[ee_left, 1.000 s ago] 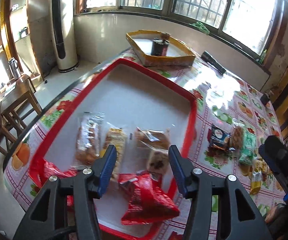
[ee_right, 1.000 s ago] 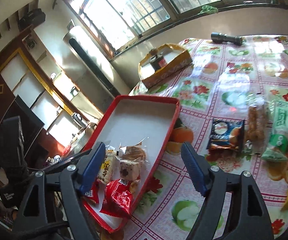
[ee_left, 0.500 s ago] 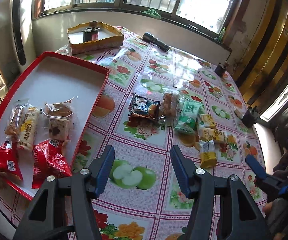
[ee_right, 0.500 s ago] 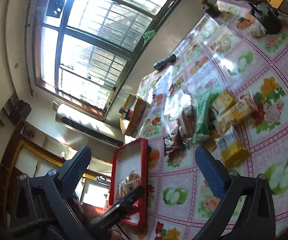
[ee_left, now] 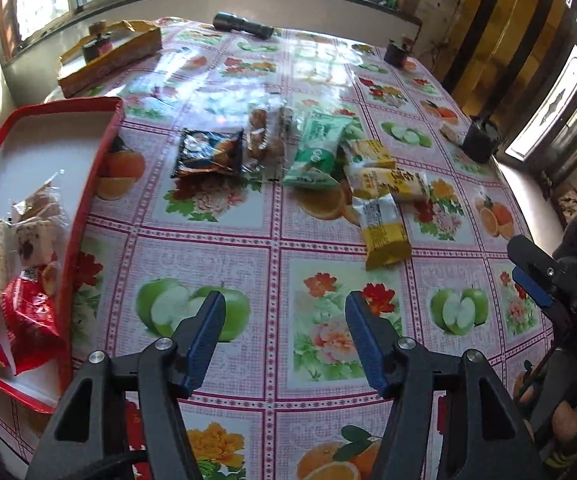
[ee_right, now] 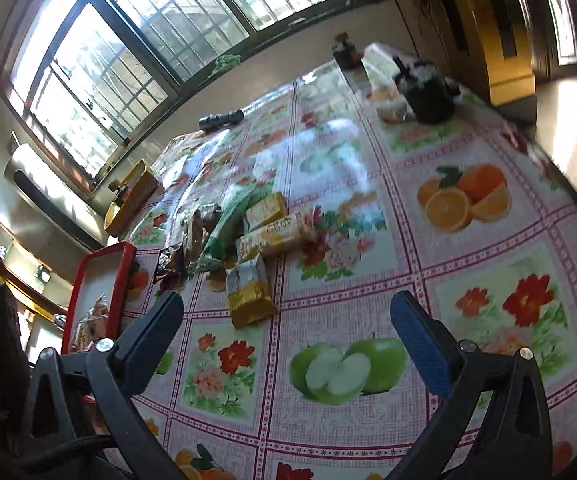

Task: Organize snacks
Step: 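Move both grippers back over the snack pile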

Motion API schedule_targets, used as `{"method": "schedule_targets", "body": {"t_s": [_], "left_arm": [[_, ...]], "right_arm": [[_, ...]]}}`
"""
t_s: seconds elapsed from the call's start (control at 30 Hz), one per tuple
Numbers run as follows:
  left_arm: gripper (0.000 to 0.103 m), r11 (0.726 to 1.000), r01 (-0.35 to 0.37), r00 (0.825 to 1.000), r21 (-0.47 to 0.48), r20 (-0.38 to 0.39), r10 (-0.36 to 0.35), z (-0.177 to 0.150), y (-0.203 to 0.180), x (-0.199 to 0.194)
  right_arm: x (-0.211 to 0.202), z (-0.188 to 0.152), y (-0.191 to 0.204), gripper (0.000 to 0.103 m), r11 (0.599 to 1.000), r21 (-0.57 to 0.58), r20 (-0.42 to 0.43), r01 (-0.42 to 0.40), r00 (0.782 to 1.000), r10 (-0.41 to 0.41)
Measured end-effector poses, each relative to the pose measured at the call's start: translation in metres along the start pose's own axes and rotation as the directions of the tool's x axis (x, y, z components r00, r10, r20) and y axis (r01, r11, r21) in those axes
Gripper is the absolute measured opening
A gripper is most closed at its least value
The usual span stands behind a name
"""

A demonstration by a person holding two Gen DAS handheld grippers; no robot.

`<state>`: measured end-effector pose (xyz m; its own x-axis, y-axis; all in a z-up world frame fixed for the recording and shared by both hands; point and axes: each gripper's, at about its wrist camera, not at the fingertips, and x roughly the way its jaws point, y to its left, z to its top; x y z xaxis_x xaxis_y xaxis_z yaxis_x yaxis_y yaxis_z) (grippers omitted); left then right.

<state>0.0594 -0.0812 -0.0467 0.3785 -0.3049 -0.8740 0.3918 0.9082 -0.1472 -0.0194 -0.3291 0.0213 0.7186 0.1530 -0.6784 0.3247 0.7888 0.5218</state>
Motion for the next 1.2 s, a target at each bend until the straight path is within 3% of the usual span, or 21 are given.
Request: {"method": "schedule_targets", "body": {"t_s": [0.1,0.2,0.33,0.47,0.5,0.57,0.63,0.73,0.8,0.83,0.87,0.93,0.97,1.07,1.2], "left_arm": [[0.061,0.998,0.061,0.998,-0.034,-0.028,-0.062,0.002,-0.005,0.010],[0.063,0.987,0.110,0.994,-0.120,-0.009,-0.112,0.006,-0.004,0.014],[0.063,0.987,0.092,0.995,-0.130,0.047,-0.087,0.006,-0.013,0.012],[0.063,0.995,0.081,0.995,-0.064,0.059,-0.077,0.009,-0.021,0.007],[0.063,0.998,0.056,0.998,-0.041,0.038,-0.054,0.012,-0.022,0.005],[0.062,0.999,-0.007,0.998,-0.035,0.061,0.009,0.021,-0.017,-0.005],[0.062,0.996,-0.084,0.984,-0.037,0.153,0.089,0.035,-0.009,-0.034],[0.063,0.991,-0.115,0.954,-0.065,0.272,0.128,0.071,0.006,-0.092],[0.070,0.988,-0.133,0.918,-0.085,0.365,0.155,0.096,0.016,-0.136],[0.085,0.988,-0.140,0.900,-0.067,0.407,0.155,0.106,0.017,-0.151],[0.092,0.988,-0.151,0.889,-0.029,0.433,0.149,0.113,0.016,-0.160],[0.092,0.979,-0.201,0.891,0.023,0.421,0.173,0.120,0.013,-0.154],[0.092,0.974,-0.227,0.890,0.023,0.411,0.198,0.118,0.012,-0.142],[0.092,0.958,-0.283,0.911,0.043,0.324,0.255,0.100,0.014,-0.078],[0.091,0.935,-0.348,0.927,0.072,0.176,0.331,0.074,0.030,0.005]], "right_arm": [[0.002,-0.005,-0.004,0.103,0.996,-0.024,0.023,0.084,0.996,-0.084],[-0.006,-0.005,-0.007,0.103,0.998,-0.024,0.079,0.050,0.996,-0.048],[-0.018,-0.001,-0.006,0.103,0.997,-0.051,0.168,0.056,0.985,-0.047],[-0.042,0.004,0.004,0.103,0.988,-0.130,0.335,0.087,0.942,-0.038],[-0.044,0.004,0.005,0.103,0.986,-0.157,0.352,0.062,0.936,-0.003],[-0.041,0.013,0.008,0.103,0.980,-0.198,0.317,0.014,0.947,0.051],[-0.042,0.026,0.015,0.103,0.967,-0.250,0.264,-0.042,0.958,0.110],[-0.061,0.058,0.032,0.103,0.944,-0.321,0.247,-0.075,0.956,0.159],[-0.089,0.088,0.046,0.103,0.921,-0.375,0.278,-0.109,0.934,0.223],[-0.107,0.105,0.054,0.103,0.911,-0.400,0.313,-0.102,0.919,0.240],[-0.126,0.121,0.064,0.103,0.901,-0.427,0.362,-0.074,0.899,0.245],[-0.158,0.145,0.082,0.103,0.885,-0.466,0.449,0.014,0.865,0.223],[-0.165,0.153,0.089,0.103,0.879,-0.475,0.461,0.043,0.863,0.207],[-0.144,0.151,0.092,0.103,0.870,-0.493,0.367,0.018,0.911,0.189],[-0.056,0.097,0.058,0.103,0.920,-0.390,0.173,-0.022,0.980,0.097]]}}
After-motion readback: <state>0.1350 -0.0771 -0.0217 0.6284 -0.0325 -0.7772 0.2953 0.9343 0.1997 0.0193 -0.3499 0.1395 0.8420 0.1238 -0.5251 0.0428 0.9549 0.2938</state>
